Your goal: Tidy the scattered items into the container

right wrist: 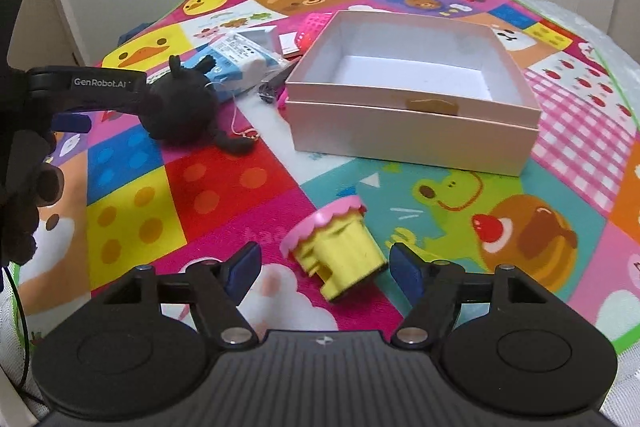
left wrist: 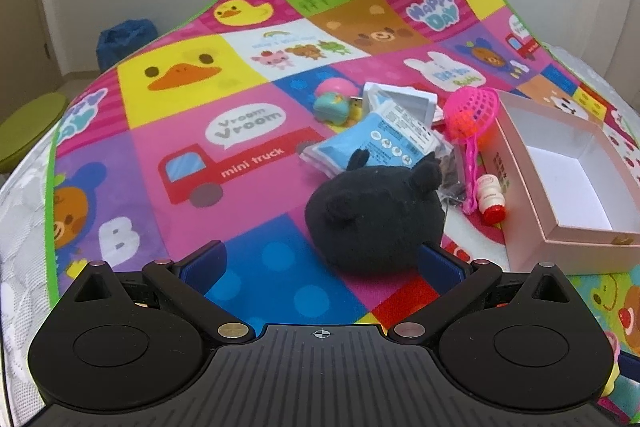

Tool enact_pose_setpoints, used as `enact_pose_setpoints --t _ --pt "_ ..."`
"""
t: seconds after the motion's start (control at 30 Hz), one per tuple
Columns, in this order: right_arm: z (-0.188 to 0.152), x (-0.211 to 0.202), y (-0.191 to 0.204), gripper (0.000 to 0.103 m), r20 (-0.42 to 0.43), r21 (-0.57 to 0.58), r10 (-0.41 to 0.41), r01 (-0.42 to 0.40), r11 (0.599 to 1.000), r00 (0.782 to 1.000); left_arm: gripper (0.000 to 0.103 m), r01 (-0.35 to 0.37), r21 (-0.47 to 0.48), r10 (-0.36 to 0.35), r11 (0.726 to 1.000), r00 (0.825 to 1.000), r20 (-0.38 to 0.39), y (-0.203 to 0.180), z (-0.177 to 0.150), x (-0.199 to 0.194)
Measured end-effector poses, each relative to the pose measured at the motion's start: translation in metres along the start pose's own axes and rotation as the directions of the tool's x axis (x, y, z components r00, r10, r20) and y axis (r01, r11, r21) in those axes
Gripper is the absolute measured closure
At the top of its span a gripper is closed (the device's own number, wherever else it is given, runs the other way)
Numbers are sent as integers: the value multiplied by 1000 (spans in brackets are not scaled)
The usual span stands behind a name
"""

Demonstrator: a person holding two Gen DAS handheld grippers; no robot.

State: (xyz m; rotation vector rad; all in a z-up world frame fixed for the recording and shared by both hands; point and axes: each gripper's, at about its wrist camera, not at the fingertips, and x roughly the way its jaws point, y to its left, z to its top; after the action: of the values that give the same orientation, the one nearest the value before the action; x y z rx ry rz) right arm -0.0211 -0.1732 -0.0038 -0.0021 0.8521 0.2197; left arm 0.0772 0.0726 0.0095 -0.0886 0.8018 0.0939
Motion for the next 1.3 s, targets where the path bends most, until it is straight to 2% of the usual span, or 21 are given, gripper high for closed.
enact_pose_setpoints --t 0.2,0.23,0.27,0.4,0.47,0.57,0.63,0.77,0.8,0.83,0.9,1.0,1.1,1.2,1.3 --pt "5 5 6 32 8 -68 -8 9 998 1000 0 18 29 -17 999 1000 -15 -3 -2 3" --pt "6 6 9 37 8 -95 -14 15 995 1000 0 31 51 -31 998 999 -8 -5 -2 1" --pt "6 6 12 47 9 -126 -26 27 992 1000 0 38 77 -38 996 999 9 -7 -2 -3" --pt "2 -2 14 51 33 -178 -30 36 983 999 0 22 208 -55 978 986 155 -21 -7 -20" --pt "1 -9 8 51 39 -141 -25 30 989 999 0 -1 260 -46 966 983 177 -32 -11 -9" --pt "0 -22 -6 51 27 -56 -5 6 998 1000 0 -111 349 52 931 983 174 -48 -20 21" --pt "-2 -33 -14 51 23 -8 8 -8 1000 1000 0 -116 373 59 920 985 161 -51 -24 34" --pt "-9 -58 -25 52 15 64 18 -19 998 1000 0 -102 361 42 927 985 170 -53 -21 50" --pt "-11 -65 -28 52 16 76 16 -17 997 1000 3 -103 353 42 930 984 175 -52 -19 50" --pt "-12 -72 -30 52 20 87 15 -17 996 1000 20 -95 344 36 934 984 175 -50 -18 49" --pt "-14 -86 -33 52 29 104 10 -13 994 1000 21 -103 337 53 936 986 156 -49 -18 42" --pt "-14 -105 -38 52 50 101 -19 14 995 999 21 -59 310 23 949 993 116 -44 -19 13" --pt "-12 -120 -46 52 70 103 -40 33 994 997 21 40 308 -64 951 995 70 -49 -22 -26" --pt "-11 -130 -56 52 85 130 -31 20 991 996 20 169 360 -202 917 978 56 -59 -37 -77" --pt "-12 -136 -67 52 98 175 -2 -15 985 995 19 252 432 -296 866 955 36 -74 -62 -113"
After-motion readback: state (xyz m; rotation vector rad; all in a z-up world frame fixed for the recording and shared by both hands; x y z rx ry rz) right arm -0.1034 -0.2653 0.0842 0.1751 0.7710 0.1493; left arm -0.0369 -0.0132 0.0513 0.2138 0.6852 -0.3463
